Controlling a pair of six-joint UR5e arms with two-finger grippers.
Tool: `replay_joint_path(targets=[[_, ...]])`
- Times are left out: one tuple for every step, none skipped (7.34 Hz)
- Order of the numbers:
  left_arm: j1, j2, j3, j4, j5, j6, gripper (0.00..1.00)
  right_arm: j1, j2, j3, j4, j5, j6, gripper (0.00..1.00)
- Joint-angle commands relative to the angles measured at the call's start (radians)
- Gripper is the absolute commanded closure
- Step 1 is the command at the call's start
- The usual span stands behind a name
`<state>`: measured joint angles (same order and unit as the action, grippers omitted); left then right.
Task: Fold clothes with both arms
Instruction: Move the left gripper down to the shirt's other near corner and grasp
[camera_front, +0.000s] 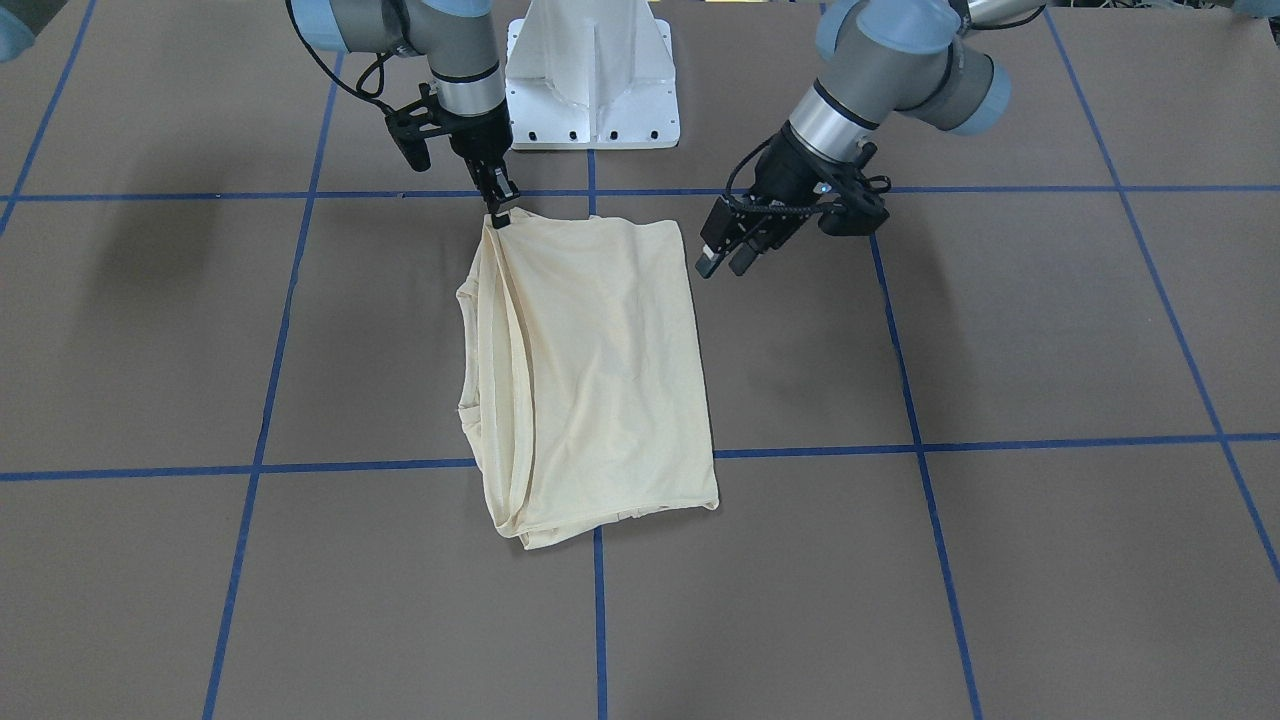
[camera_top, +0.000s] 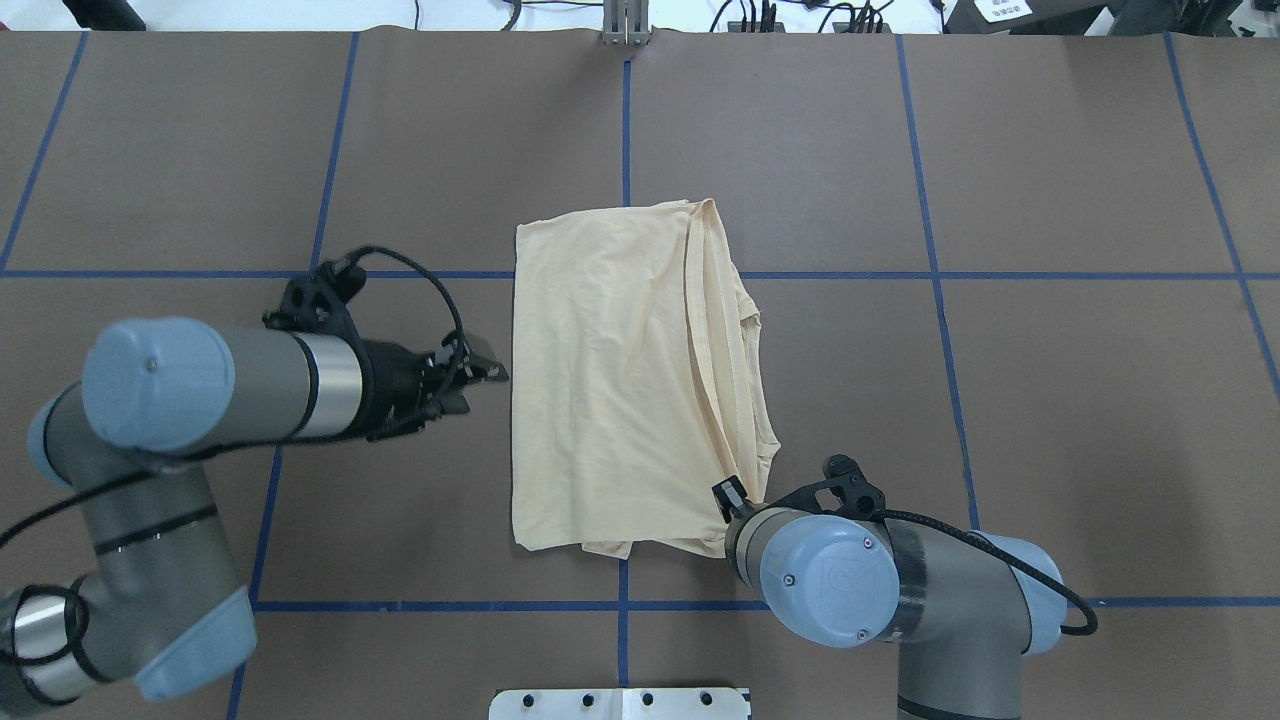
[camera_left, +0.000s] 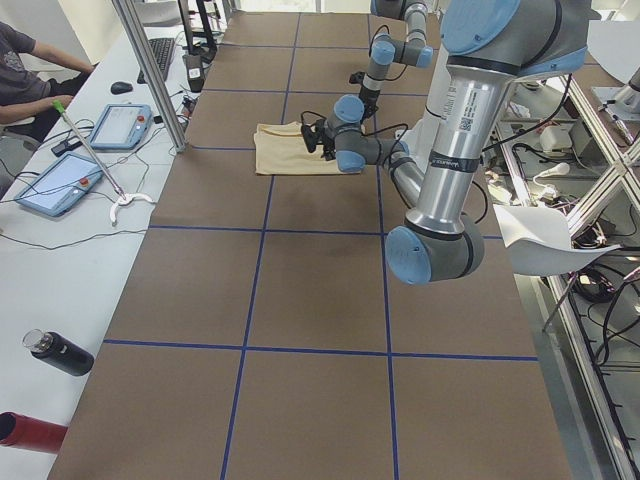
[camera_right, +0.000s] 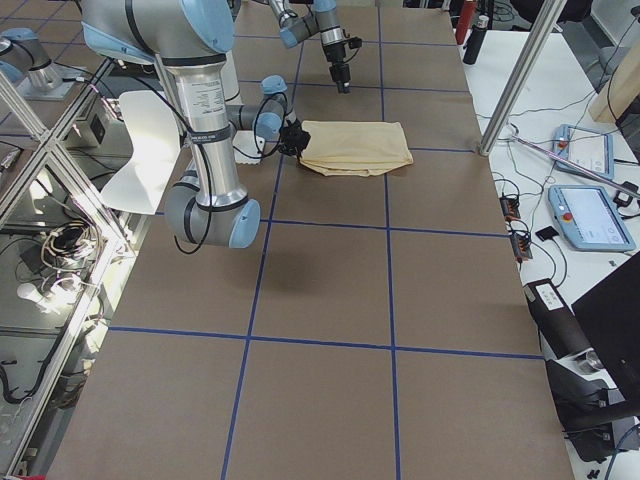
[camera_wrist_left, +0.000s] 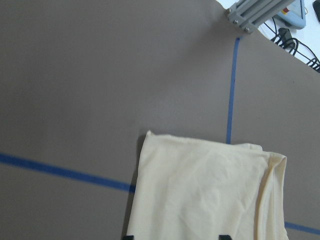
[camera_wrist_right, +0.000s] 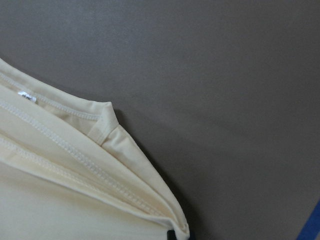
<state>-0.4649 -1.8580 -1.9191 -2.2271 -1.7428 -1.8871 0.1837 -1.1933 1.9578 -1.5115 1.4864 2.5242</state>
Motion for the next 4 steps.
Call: replay_joint_path(targets=[[0.154, -0.009, -0.029, 0.116, 0.04, -0.153, 0.38, -0.001, -0.006, 0.004, -0.003, 0.0, 0.001, 1.0], [0.178, -0.015, -0.023, 0.142, 0.075, -0.153, 0.38, -0.001, -0.006, 0.004, -0.003, 0.0, 0.001, 1.0], [0.181, -0.014, -0.005, 0.142, 0.127, -0.147, 0.38, -0.001, -0.006, 0.006, -0.003, 0.0, 0.001, 1.0], [0.183, -0.015, 0.021, 0.142, 0.137, -0.148, 0.38, -0.001, -0.006, 0.006, -0.003, 0.0, 0.001, 1.0]])
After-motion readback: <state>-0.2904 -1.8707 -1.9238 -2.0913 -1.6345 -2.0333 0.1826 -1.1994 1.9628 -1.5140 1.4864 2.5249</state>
